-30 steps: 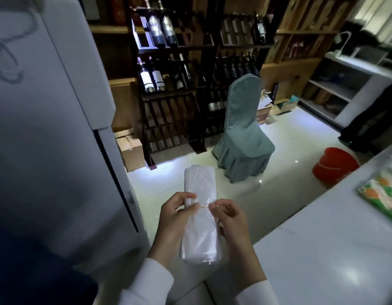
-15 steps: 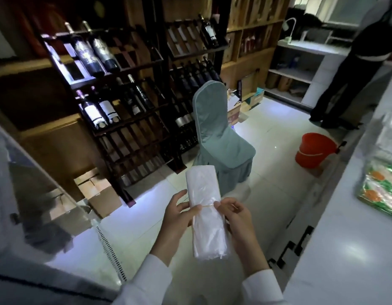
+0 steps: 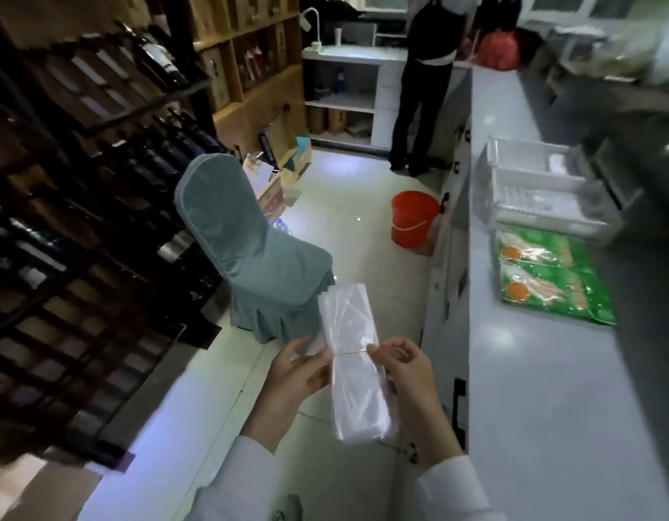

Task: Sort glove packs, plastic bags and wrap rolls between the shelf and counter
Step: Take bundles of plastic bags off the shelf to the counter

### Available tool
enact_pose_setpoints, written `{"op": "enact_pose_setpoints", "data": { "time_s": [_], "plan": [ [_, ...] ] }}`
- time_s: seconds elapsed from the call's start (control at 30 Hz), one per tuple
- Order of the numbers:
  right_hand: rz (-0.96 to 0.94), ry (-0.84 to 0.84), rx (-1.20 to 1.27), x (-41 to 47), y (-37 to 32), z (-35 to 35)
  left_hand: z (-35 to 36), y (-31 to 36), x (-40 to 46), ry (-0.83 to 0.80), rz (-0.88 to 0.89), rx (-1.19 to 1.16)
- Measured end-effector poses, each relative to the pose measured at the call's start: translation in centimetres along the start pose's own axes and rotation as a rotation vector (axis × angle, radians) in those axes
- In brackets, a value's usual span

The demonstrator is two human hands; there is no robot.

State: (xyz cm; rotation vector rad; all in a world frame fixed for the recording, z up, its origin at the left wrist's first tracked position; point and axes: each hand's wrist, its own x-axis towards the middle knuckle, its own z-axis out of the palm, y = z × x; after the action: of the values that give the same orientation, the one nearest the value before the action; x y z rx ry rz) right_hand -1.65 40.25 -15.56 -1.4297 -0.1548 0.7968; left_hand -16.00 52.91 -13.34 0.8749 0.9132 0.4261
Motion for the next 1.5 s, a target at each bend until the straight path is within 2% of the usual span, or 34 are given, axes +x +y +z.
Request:
{"op": "enact_pose_setpoints", "data": {
  "time_s": [0.27,0.53,0.73,0.93,1.17,1.5],
  "plan": [
    [-0.043,0.261,0.014,8.1,-3.3,-2.3,7.3,2.0,12.8,-0.120,-0.022,0.151],
    [-0.062,0.568,0.001,12.4,-6.3,-5.4,15.3,2.7,21.4,-0.364,-0.067,0.299],
    [-0.055,0.781,0.012,13.3,-6.8,-10.6,22.8,-0.1,24.2,-0.550,-0.105,0.430],
    [-0.039,0.910,0.075,14.9,-6.9,-18.0,31.4,-4.2,26.2,-0.696,-0.082,0.610],
    [0.010,0.986,0.249,15.8,-6.5,-24.4,40.7,-7.6,27.6,-0.870,0.060,0.850],
    [0.095,1.285,0.345,18.2,-3.8,-28.0,47.1,-12.0,27.7,-1.233,0.028,1.094]
  ]
}}
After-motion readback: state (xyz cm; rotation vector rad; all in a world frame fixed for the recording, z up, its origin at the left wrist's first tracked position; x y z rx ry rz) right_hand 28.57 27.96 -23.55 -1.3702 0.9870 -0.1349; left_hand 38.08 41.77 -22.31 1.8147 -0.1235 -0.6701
